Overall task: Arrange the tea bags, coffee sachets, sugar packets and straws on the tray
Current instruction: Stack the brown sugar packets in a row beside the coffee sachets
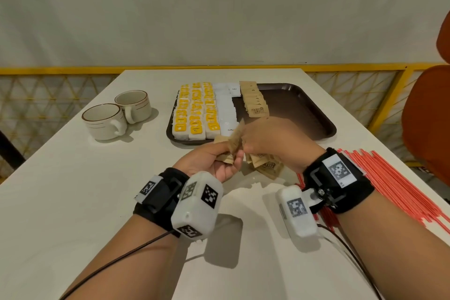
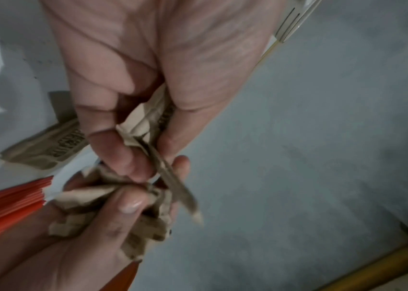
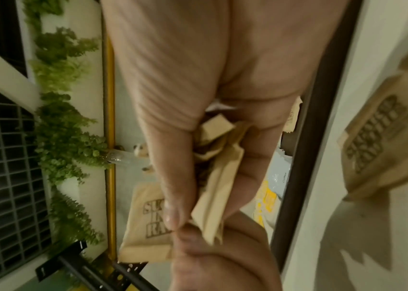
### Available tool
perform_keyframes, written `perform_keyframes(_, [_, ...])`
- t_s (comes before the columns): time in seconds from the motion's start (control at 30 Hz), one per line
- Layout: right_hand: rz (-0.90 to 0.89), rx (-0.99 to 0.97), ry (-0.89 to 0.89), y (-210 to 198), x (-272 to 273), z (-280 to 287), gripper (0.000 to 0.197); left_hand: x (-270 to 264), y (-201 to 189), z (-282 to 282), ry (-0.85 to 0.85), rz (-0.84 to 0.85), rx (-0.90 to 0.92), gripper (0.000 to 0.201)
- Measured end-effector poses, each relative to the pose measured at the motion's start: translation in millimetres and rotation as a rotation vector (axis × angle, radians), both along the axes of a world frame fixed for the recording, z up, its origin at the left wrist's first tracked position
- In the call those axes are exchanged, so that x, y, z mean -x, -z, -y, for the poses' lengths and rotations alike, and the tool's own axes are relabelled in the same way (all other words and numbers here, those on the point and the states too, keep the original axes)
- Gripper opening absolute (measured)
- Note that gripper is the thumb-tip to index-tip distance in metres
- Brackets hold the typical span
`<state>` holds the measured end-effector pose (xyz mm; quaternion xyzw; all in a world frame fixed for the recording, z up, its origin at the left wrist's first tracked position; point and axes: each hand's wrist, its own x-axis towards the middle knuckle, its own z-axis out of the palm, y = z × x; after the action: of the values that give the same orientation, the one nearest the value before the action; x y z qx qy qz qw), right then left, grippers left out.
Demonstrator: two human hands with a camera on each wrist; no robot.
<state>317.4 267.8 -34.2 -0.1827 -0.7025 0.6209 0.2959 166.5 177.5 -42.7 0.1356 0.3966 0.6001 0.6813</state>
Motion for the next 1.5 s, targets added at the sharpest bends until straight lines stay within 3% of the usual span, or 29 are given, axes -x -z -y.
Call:
perform_keyframes(0.2, [0.038,0.034,0.042,-2.9,-6.8,-6.8,0.026,6.4,-1.4,-1.2,0.035,-0.004,0.021,0.036])
perform_keyframes(0.37, [0.222,0.052,-0.042,-4.2,-10.3,-6.3,0.028,7.7,6.0,-3.4,0.113,-0.177,0.085,0.047])
perform_keyframes(0.47, [0.370,-0.035,-0.029,-4.0,-10.7,-6.2,0.025,4.5,6.9,-2.9,0.203,-0.204,0.101,0.054])
perform_keyframes(0.6, [0.482,-0.134,0.055,-5.9,-15.7,-13.8,0.026,8.0,7.4,-3.8,0.174,-0.196,0.084,0.051])
perform_keyframes(0.77, [0.280,0.077,0.003,-10.1,-17.9,-12.0,0.023,6.8,7.3,-5.6,0.170,-0.205,0.087,0.057])
perform_keyframes(0.87, [0.327,0.023,-0.005,-7.3,-11.8,-5.8,0.025,2.1,5.5,-3.6,0.252,-0.190,0.072,0.066])
perform_keyframes(0.97, [0.390,-0.072,0.025,-2.1,-6.8,-3.1,0.026,-2.5,8.0,0.3,0.247,-0.215,0.011,0.047])
perform_keyframes(1.07, [0.334,0.009,0.058,-0.2,-6.7,-6.1,0.025,-1.0,11.3,0.1,0.191,-0.232,-0.026,0.021])
perform_keyframes(1.3, [0.095,0.341,0.037,-1.1,-7.6,-8.8,0.039,0.7,9.5,-4.0,0.027,-0.262,-0.040,0.015])
perform_keyframes(1.4, [0.089,0.324,0.076,2.8,-4.7,-8.1,0.050,0.9,11.2,-5.3,-0.007,-0.306,-0.091,0.010])
perform_keyframes(1.5, [0.076,0.296,0.069,5.4,-2.3,-7.7,0.039,1.5,15.9,-7.3,-0.048,-0.361,-0.135,0.016])
